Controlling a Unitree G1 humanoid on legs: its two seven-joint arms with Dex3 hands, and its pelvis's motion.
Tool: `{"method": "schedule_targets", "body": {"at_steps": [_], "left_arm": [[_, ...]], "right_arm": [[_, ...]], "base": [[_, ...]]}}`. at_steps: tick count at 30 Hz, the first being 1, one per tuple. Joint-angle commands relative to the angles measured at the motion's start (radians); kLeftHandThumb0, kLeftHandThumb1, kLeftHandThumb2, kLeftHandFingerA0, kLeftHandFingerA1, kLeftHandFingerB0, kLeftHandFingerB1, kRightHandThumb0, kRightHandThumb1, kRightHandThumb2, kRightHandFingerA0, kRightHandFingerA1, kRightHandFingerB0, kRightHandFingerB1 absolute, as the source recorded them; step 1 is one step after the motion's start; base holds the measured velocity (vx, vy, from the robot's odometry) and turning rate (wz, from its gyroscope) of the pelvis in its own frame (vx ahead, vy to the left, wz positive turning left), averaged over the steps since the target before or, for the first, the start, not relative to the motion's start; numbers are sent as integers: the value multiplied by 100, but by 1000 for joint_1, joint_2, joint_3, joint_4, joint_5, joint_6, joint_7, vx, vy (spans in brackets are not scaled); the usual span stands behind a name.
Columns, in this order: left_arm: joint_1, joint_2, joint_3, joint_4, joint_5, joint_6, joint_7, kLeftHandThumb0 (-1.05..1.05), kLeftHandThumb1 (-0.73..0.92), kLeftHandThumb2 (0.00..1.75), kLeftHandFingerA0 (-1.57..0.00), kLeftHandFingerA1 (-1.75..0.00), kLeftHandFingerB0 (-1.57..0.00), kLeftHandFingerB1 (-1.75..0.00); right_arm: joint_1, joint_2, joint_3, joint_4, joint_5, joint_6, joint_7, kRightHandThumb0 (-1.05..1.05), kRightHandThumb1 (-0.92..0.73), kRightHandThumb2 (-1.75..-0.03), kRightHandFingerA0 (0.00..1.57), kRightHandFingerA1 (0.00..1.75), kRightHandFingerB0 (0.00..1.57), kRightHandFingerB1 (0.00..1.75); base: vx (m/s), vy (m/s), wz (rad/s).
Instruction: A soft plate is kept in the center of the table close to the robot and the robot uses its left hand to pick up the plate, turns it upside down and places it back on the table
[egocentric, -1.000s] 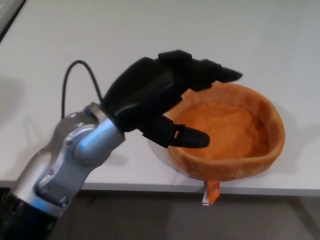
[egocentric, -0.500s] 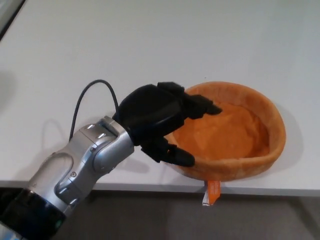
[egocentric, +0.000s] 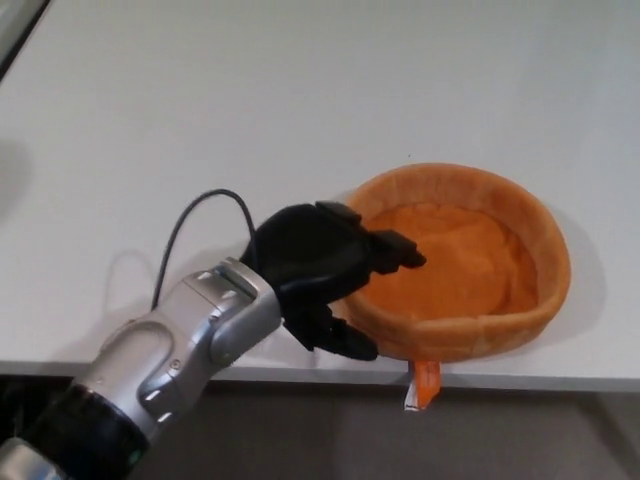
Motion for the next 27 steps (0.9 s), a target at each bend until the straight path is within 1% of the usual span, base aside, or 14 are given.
{"method": "schedule_targets", "body": {"at_steps": [1,3,4,5,7,9,13,15,16,18,19,22,25,27], "left_arm": [[-3,-49,-61,40,80,62,10,-91,72,63,-42,-40,-38,-33],[-5,-78,-80,55,88,69,25,-91,73,64,-41,-41,-37,-33],[-19,-112,-98,77,98,78,35,-93,75,64,-39,-43,-37,-33],[-25,-121,-103,83,102,85,31,-93,75,64,-39,-41,-36,-32],[-43,-142,-110,100,106,99,27,-93,75,64,-39,-42,-37,-33],[-51,-164,-117,125,102,97,30,-93,75,64,-39,-44,-37,-33],[-65,-176,-130,159,103,86,36,-92,74,63,-39,-43,-37,-34],[-70,-182,-138,171,107,86,41,-91,73,63,-40,-43,-38,-34],[-77,-191,-147,189,114,86,50,-91,72,63,-41,-44,-40,-35],[-85,-199,-155,206,116,84,56,-94,60,72,-41,-47,-38,-39],[-97,-195,-165,221,126,70,71,-87,56,97,-43,-55,-36,-48],[-113,-193,-181,238,140,69,87,-89,73,63,-51,-47,-42,-36],[-119,-178,-198,243,165,73,122,-90,55,100,-79,-84,-46,-52],[-119,-176,-201,243,169,82,119,-84,64,60,-85,-105,-56,-42]], "right_arm": [[-2,-8,2,5,6,5,14,-65,-62,-95,52,54,33,49],[-7,-12,-1,21,-5,-20,10,-64,-63,-95,52,54,32,48],[-8,-14,-1,9,0,-7,12,-62,-77,-64,60,39,37,34],[-8,-15,-2,4,4,2,13,-65,-62,-95,51,54,32,49],[-10,-17,1,-17,3,9,13,-66,-62,-95,52,54,32,49],[-2,-18,2,-34,5,6,17,-65,-76,-64,61,40,38,35],[4,-22,9,-79,10,46,19,-67,-62,-96,51,54,33,49],[11,-21,10,-98,4,53,13,-67,-76,-64,58,39,38,35],[4,-23,7,-87,6,57,14,-69,-62,-97,49,54,31,48],[-5,-22,3,-72,12,49,20,-68,-62,-96,52,54,33,49],[-6,-18,2,-73,24,44,28,-65,-75,-64,63,40,40,35],[1,-20,2,-90,29,55,31,-65,-76,-64,61,40,40,36],[17,-27,3,-113,1,53,11,-66,-77,-65,59,40,38,36],[7,-26,1,-92,6,44,19,-66,-77,-64,59,41,38,36]], "base": [[0,0,0],[0,0,0],[0,0,0],[0,0,0],[0,0,0],[0,0,0],[0,0,0],[0,0,0],[0,0,0],[0,0,0],[0,0,0],[0,0,0],[0,0,0],[0,0,0]]}}
